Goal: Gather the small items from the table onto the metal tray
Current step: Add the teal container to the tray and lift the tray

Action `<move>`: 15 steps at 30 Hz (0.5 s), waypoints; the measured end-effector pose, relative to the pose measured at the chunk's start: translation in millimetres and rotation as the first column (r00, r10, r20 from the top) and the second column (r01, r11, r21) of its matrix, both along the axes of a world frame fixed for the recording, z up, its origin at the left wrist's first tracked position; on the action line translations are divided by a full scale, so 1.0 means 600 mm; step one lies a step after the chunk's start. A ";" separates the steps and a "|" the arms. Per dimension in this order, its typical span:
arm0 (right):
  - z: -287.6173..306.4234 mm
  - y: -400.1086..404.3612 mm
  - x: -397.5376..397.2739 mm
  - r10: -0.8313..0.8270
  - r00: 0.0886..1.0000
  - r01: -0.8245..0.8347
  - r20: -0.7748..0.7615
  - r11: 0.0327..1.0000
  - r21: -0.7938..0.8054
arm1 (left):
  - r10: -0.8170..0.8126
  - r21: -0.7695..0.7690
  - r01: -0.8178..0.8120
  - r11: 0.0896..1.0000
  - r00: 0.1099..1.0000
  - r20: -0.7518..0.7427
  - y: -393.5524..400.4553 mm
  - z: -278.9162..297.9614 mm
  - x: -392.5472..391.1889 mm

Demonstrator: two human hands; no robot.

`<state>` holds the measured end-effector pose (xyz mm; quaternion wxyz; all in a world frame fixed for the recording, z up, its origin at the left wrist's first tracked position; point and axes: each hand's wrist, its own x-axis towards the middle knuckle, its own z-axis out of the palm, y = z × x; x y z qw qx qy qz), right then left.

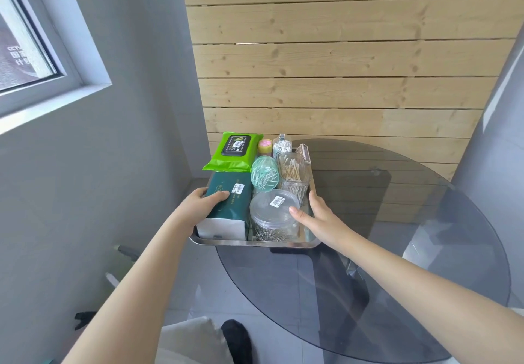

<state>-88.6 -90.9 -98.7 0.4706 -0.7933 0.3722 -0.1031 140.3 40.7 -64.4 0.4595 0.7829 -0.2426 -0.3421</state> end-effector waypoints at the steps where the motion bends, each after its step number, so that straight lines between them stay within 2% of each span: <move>1: 0.000 0.000 0.000 -0.004 1.000 0.004 -0.002 1.000 -0.002 | -0.002 0.004 0.002 1.000 1.000 0.005 -0.001 -0.001 -0.001; 10: 0.004 0.004 0.003 -0.036 0.999 0.035 -0.020 0.998 -0.054 | -0.001 0.063 -0.001 0.998 0.999 0.033 -0.001 0.004 -0.006; 15: 0.035 0.001 -0.001 -0.048 0.999 0.047 0.016 0.997 0.054 | 0.039 0.145 -0.080 0.986 0.963 0.267 -0.009 0.013 -0.016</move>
